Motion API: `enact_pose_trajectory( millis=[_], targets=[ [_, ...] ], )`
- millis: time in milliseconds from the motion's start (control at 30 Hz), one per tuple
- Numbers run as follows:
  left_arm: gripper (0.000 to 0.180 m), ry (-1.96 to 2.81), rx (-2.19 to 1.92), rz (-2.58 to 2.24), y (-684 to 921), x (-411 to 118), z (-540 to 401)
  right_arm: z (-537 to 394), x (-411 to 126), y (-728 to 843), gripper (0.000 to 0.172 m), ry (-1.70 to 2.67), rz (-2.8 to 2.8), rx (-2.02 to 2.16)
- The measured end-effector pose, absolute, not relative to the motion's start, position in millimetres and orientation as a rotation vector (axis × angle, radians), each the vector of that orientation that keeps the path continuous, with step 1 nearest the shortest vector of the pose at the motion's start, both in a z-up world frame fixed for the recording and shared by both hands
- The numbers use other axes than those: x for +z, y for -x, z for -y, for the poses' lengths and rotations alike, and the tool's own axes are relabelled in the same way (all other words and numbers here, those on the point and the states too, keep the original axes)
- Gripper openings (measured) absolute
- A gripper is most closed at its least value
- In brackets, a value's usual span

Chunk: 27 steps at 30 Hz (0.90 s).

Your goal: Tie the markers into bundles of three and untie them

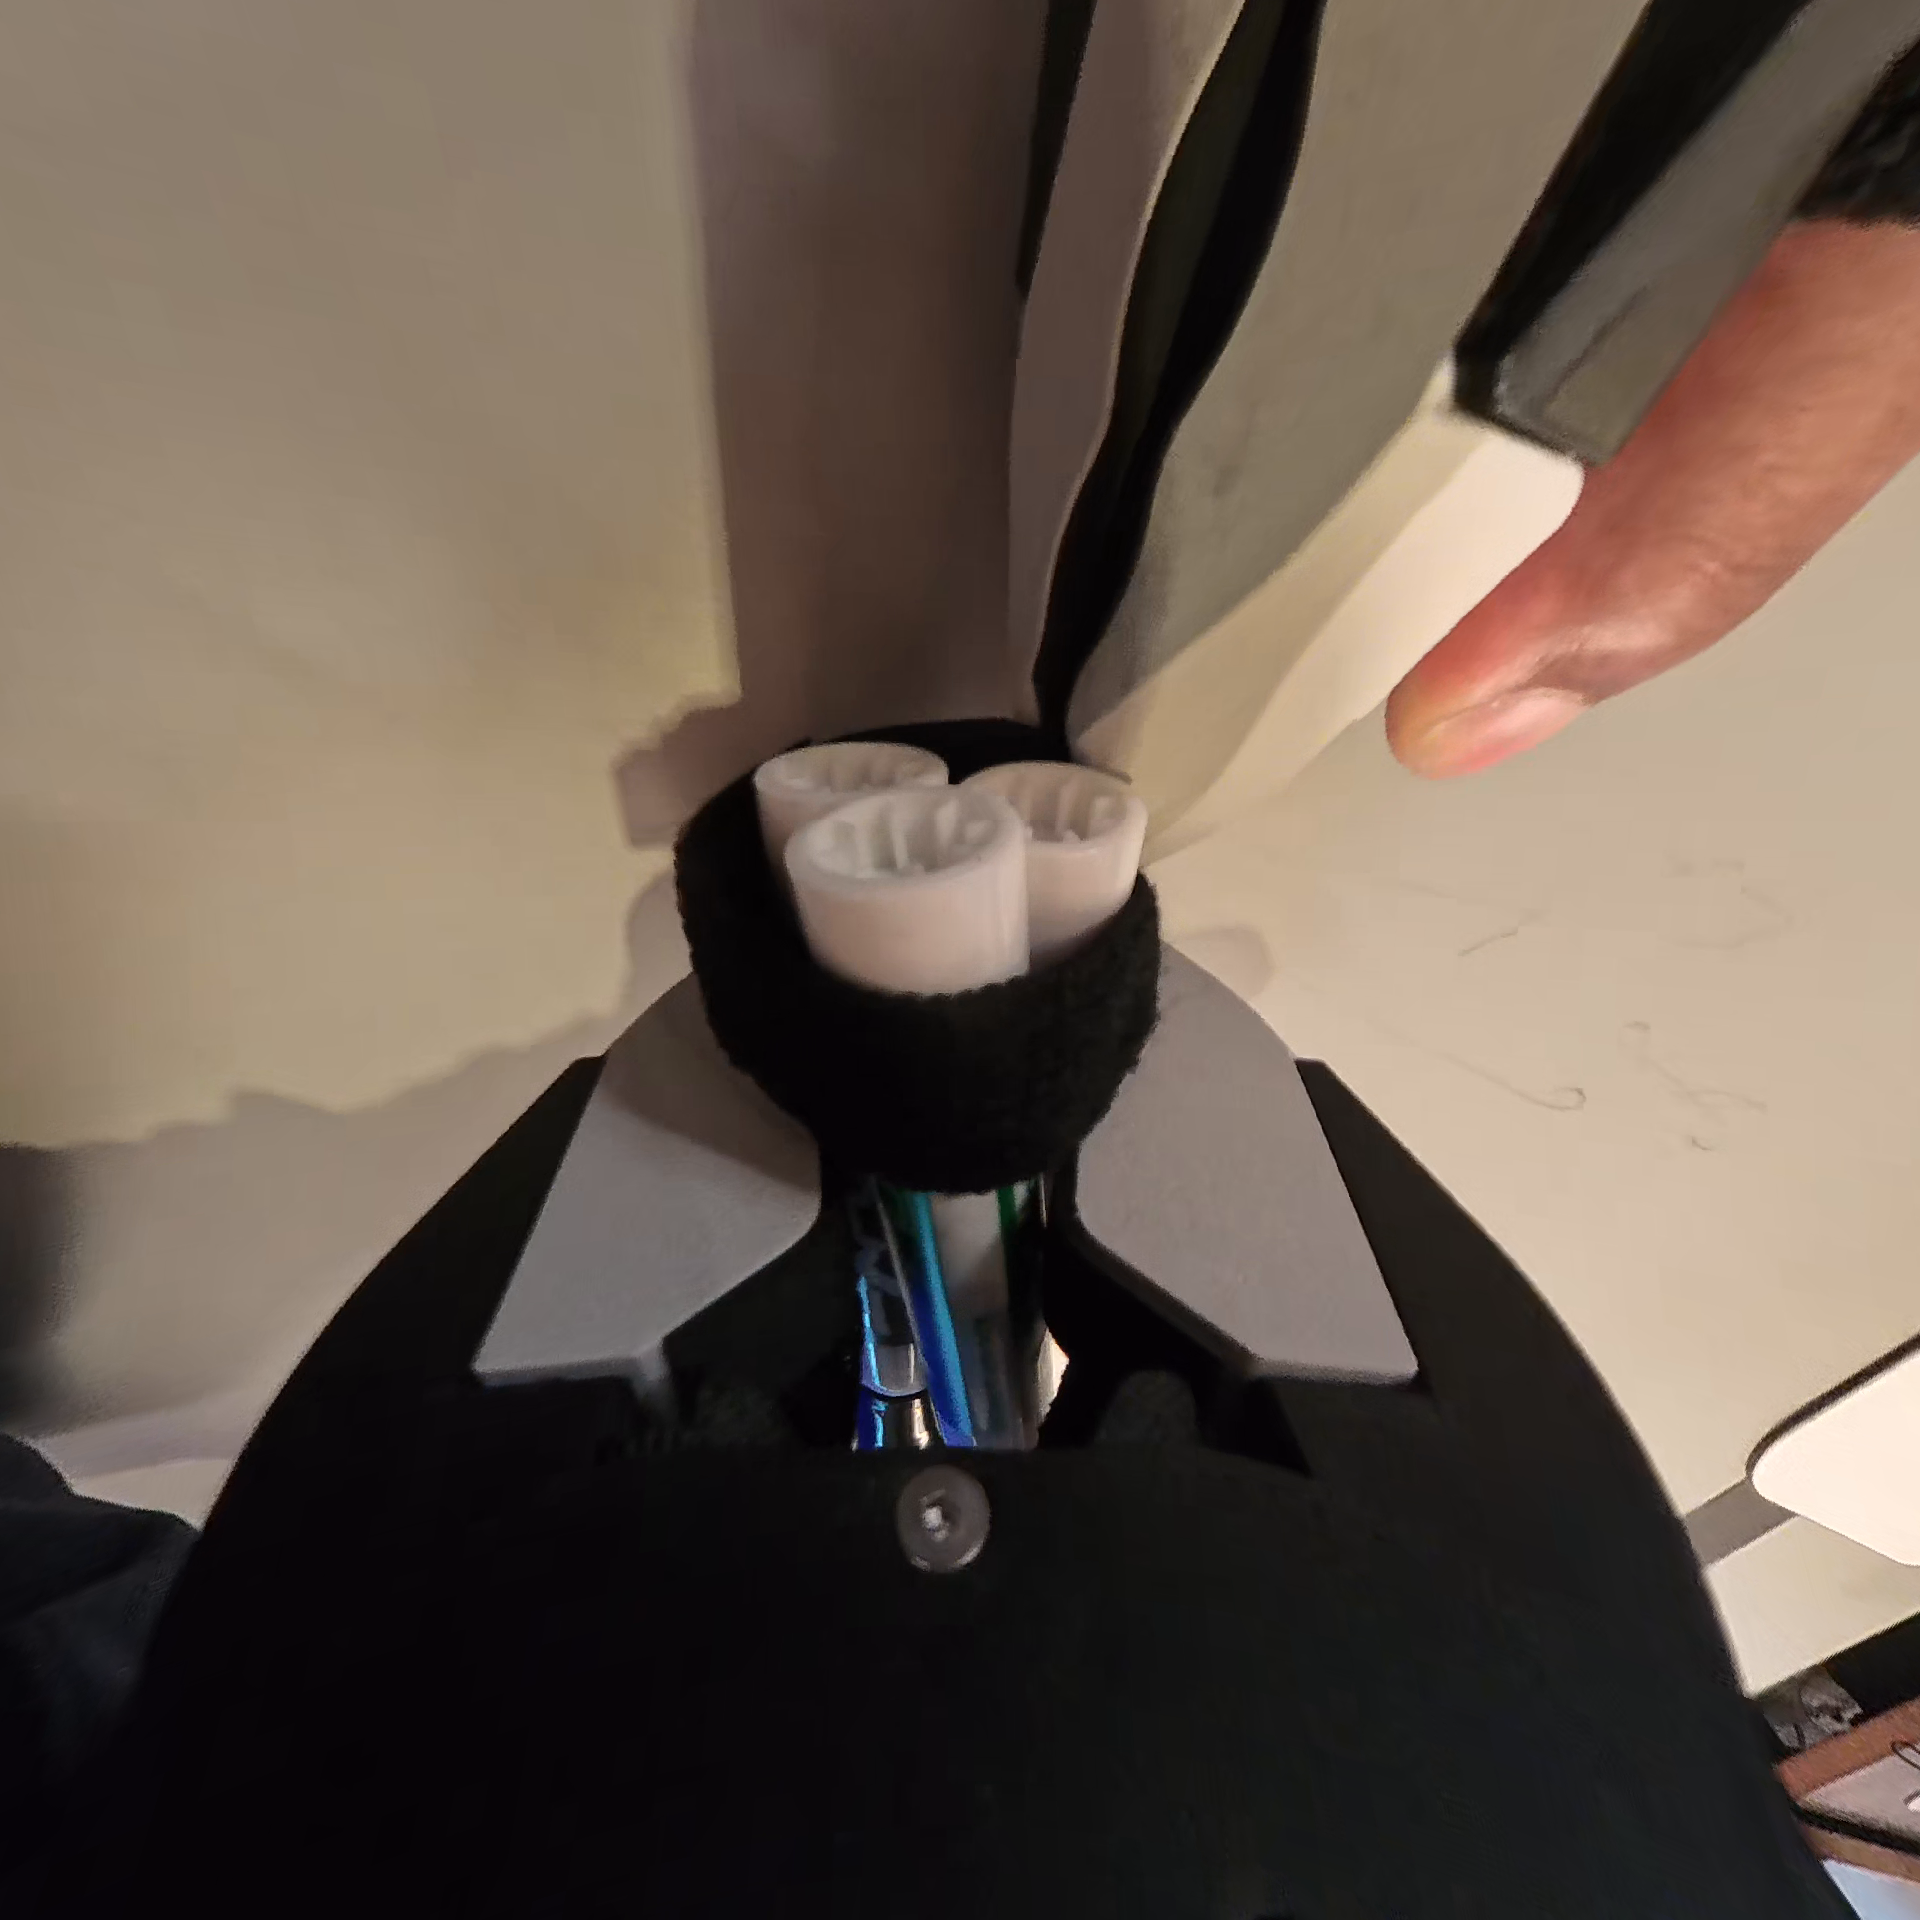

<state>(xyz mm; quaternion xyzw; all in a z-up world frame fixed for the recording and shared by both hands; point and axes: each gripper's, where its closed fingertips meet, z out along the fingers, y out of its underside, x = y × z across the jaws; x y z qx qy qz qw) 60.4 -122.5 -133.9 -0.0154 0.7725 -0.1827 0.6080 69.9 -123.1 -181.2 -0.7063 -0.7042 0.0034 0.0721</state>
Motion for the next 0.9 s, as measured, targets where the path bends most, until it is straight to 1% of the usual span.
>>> enact_pose_trajectory(
  millis=[167,767,800,900],
  targets=[
    [0.003,0.002,-0.415,-1.803,-57,-136,124,125,-182,-67,0.042,2.111,2.124,0.027],
    [0.013,0.11,-0.487,-1.846,-57,-143,118,125,-180,-68,0.042,2.11,2.106,0.042],
    [0.013,0.109,-0.489,-1.848,-57,-144,118,125,-180,-69,0.04,2.112,2.104,0.042],
    [0.015,0.112,-0.493,-1.855,-56,-145,117,124,-180,-70,0.04,2.112,2.098,0.041]
  ],
)
